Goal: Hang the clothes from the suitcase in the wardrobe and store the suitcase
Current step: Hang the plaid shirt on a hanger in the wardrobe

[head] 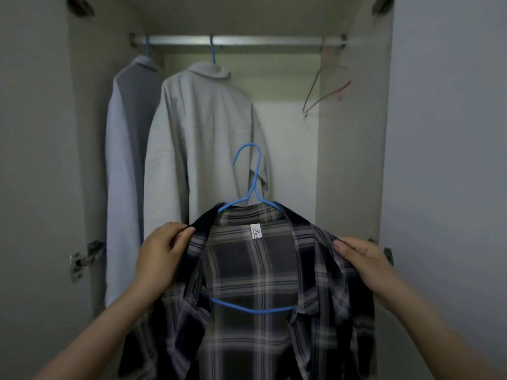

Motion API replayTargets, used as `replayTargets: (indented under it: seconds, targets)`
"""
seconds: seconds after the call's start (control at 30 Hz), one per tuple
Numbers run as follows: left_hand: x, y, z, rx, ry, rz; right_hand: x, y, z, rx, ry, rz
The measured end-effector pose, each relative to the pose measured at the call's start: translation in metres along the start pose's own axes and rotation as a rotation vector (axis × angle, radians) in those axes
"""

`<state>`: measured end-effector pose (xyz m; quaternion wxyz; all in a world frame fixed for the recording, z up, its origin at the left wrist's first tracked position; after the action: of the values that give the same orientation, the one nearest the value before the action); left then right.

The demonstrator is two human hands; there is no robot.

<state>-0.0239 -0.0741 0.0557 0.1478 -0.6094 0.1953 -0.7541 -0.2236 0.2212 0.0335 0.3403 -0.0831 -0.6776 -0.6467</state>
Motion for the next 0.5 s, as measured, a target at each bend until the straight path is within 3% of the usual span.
replayTargets:
  seconds: [0.13,0.3,0.5]
  targets:
    - [0.036,-0.035,-0.011,0.001,-0.09,-0.099,0.039,0.033,0.025,-0.002,-0.156,0.086]
    - [0.032,-0.057,-0.074,-0.016,0.172,-0.19,0.108,0.08,0.052,-0.11,-0.336,0.245]
    - [0.055,-0.055,-0.119,0.069,0.215,-0.208,0.18,0.134,0.04,-0.405,-0.452,0.416]
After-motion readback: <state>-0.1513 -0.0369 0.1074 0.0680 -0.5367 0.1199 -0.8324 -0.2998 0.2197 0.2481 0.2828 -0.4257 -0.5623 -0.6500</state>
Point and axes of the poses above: each hand's wrist, its own x-axis towards the middle knuckle, its own z-axis out of the back of the hand, y = z × x, the point moved 9 cm from there along x, towards the middle knuckle, and after that the axes turned 10 degrees about -y, right-handed, at the moved point
